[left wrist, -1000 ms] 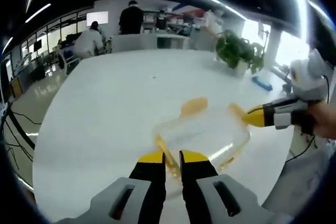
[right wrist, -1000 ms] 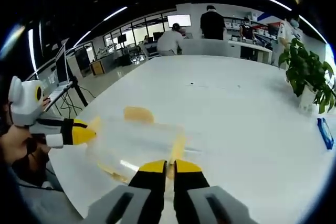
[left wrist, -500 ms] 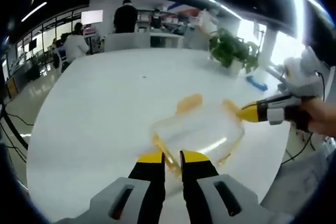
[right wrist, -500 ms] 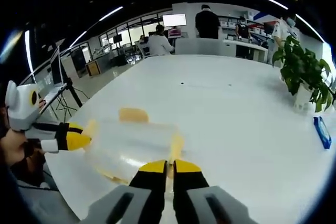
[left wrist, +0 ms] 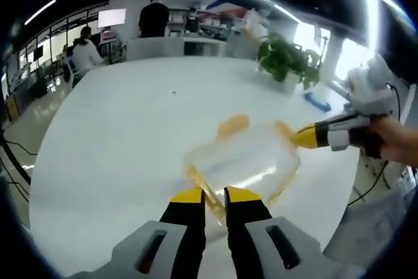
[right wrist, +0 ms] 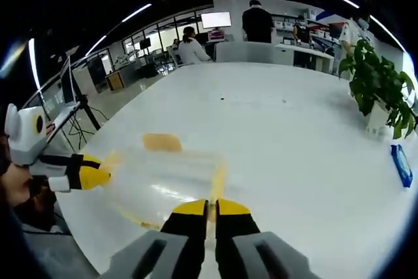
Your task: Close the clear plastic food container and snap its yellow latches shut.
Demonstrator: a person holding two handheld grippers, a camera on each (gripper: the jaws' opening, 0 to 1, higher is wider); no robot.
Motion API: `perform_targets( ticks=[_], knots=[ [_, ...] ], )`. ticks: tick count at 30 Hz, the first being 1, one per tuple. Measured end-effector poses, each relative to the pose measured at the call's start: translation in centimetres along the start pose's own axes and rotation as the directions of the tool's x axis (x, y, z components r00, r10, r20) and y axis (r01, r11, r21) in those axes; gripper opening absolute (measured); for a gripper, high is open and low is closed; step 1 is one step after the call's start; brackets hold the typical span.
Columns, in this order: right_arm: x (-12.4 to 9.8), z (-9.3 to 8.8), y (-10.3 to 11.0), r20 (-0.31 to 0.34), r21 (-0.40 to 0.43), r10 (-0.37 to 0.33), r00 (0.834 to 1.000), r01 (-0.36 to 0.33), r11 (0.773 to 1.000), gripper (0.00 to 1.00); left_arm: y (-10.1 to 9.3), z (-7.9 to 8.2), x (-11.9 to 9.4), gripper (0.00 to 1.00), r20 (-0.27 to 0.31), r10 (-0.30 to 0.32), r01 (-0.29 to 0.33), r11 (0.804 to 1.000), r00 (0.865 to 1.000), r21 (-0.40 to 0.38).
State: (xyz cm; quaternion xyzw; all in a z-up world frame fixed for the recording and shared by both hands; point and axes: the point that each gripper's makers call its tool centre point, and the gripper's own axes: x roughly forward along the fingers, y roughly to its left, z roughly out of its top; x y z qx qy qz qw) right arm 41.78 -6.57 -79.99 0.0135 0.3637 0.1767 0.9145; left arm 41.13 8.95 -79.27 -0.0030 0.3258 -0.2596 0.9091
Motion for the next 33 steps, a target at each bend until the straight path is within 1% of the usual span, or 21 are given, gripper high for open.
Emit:
perform_targets(
  ticks=[5,8,13,17,23,33],
  knots=[
    [-0.33,-0.22,-0.08,-0.009,0.020,0.001,1.000,-0.001,1.000,0.00,0.02,0.11,0.06,0.07,-0.001,-0.001,0.001,1.000,1.000,-0.001],
    [-0.41,-0.39,0.01,-0.009,0.034,0.003,1.000,-0.002,0.999,0.00,0.11,-0.13,0.26,0.07,-0.012,0.000,0.000,1.000,1.000,0.000],
    [-0.31,-0.69,0.15,-0.018,0.033,0.002,1.000,-0.001,0.999,0.00,0.13,-0.23,0.55,0.08,-0.012,0.005,-0.005,1.000,1.000,0.004],
    [-0.27,-0.82,0.21,-0.024,0.036,0.003,1.000,-0.002,0.999,0.00,0.10,-0.41,0.61,0.08,-0.017,-0.001,0.001,1.000,1.000,-0.011],
    [-0.20,-0.93,0.11,-0.012,0.064,0.008,1.000,-0.007,0.998,0.00,0.14,-0.31,0.70,0.08,-0.005,-0.004,0.004,1.000,1.000,-0.017],
    [-0.38,-0.91,-0.02,-0.011,0.092,0.012,1.000,-0.011,0.996,0.00,0.10,-0.28,0.69,0.08,-0.004,-0.011,0.011,1.000,1.000,0.004]
  ],
)
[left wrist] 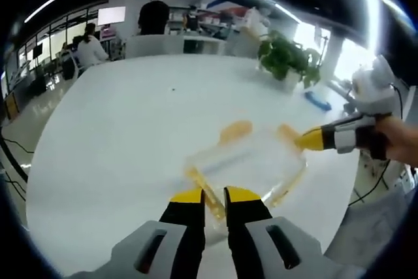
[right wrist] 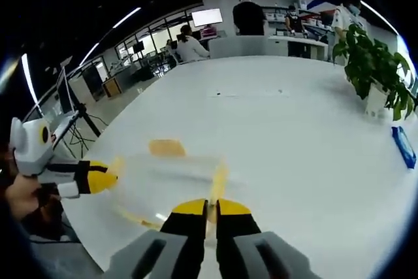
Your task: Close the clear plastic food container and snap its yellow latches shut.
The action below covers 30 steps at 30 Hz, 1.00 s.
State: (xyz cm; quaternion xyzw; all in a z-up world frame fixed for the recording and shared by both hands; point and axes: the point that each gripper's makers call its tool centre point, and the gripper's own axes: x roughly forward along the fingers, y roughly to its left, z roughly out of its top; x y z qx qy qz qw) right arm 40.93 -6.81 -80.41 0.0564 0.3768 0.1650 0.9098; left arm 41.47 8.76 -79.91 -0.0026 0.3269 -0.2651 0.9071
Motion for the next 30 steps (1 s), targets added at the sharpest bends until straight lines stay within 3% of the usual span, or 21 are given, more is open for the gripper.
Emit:
perform_targets(
  ticks=[6,11,19,25,30],
  knots=[
    [-0.2,0.1,-0.3,0.002,-0.001,-0.001,1.000,0.001,1.000,0.01,0.2,0.0,-0.2,0.10,0.008,-0.010,0.010,1.000,1.000,-0.009],
    [-0.4,0.1,-0.7,0.008,0.007,-0.007,1.000,0.007,1.000,0.01,1.3,-0.2,-0.6,0.15,0.001,0.017,-0.017,1.000,1.000,-0.011],
    [-1.0,0.7,-2.4,0.023,-0.009,-0.062,0.998,0.063,0.998,0.05,3.1,-1.1,-1.3,0.14,-0.017,0.067,-0.068,0.996,0.998,-0.056],
    [-1.1,0.9,-2.4,0.030,-0.023,-0.069,0.997,0.069,0.997,0.10,2.5,-0.3,-1.3,0.15,0.014,0.047,-0.045,0.995,0.999,-0.091],
    [-0.1,0.4,-0.8,0.005,-0.015,-0.009,1.000,0.009,1.000,0.17,1.5,0.1,-0.9,0.21,0.020,0.014,-0.012,0.993,1.000,-0.117]
  ],
)
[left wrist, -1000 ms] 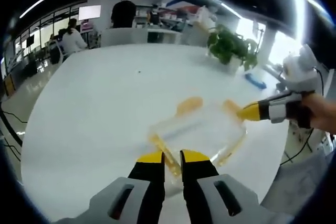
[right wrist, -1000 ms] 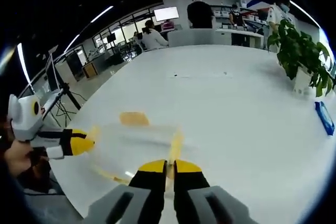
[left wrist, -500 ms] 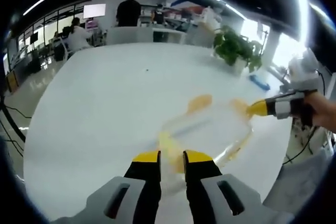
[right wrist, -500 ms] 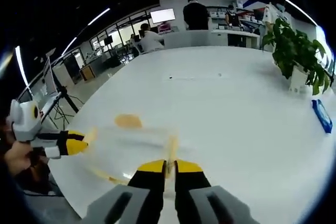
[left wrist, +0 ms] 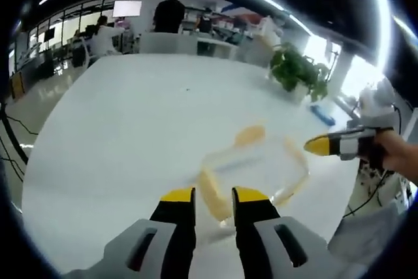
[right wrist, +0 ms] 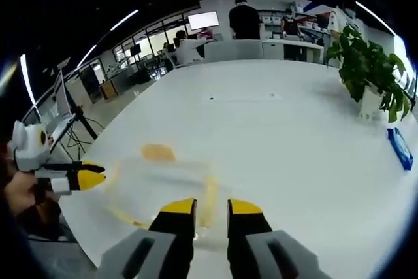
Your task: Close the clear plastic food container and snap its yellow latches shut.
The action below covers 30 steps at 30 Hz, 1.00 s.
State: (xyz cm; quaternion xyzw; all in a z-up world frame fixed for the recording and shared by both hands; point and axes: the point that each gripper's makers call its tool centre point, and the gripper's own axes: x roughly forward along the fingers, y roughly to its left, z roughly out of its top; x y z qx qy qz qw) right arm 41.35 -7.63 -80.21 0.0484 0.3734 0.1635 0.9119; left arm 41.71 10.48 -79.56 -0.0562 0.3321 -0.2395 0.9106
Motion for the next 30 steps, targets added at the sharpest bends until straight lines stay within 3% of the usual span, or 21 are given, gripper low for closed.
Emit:
perform_targets(
  ticks=[12,30],
  knots=[
    [1.4,-0.9,0.8,-0.054,0.024,0.062,0.997,-0.060,0.998,0.22,-0.5,-1.4,1.2,0.21,-0.063,-0.024,0.022,0.999,0.998,-0.037],
    [1.7,-0.9,0.9,-0.057,0.096,0.114,0.992,-0.108,0.989,0.22,-0.4,-1.5,1.8,0.25,-0.038,-0.053,0.046,0.987,0.998,-0.155]
  ],
)
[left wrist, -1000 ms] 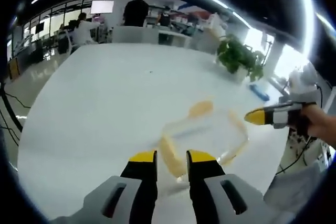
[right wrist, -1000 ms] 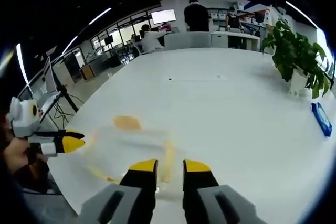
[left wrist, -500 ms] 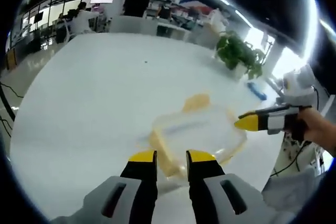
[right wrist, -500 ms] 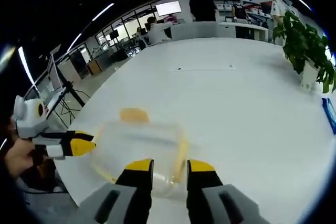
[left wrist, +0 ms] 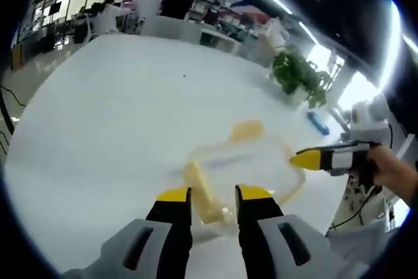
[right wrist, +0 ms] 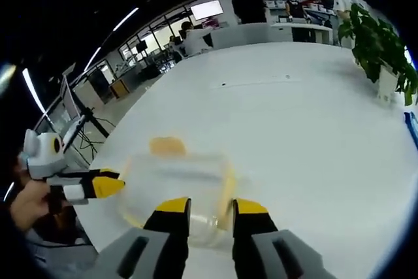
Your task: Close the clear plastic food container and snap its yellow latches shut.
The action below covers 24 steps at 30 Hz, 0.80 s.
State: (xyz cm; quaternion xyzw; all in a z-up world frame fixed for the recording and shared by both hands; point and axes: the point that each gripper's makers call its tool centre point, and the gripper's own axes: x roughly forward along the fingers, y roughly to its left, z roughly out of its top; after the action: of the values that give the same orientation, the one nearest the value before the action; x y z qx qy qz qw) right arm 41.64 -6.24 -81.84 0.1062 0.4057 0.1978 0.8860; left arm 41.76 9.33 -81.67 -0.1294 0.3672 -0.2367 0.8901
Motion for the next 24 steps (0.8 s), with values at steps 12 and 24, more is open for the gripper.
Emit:
perform_targets(
  ticks=[12,24],
  knots=[
    [0.18,-0.22,0.16,0.007,0.069,0.014,1.000,-0.015,0.998,0.26,-0.08,0.00,0.29,0.28,0.003,0.000,0.000,1.000,1.000,-0.020],
    [0.29,-0.28,0.25,0.023,0.059,0.038,0.999,-0.040,0.997,0.25,-0.07,-0.17,0.21,0.25,0.022,-0.013,0.013,1.000,1.000,-0.025]
  ],
)
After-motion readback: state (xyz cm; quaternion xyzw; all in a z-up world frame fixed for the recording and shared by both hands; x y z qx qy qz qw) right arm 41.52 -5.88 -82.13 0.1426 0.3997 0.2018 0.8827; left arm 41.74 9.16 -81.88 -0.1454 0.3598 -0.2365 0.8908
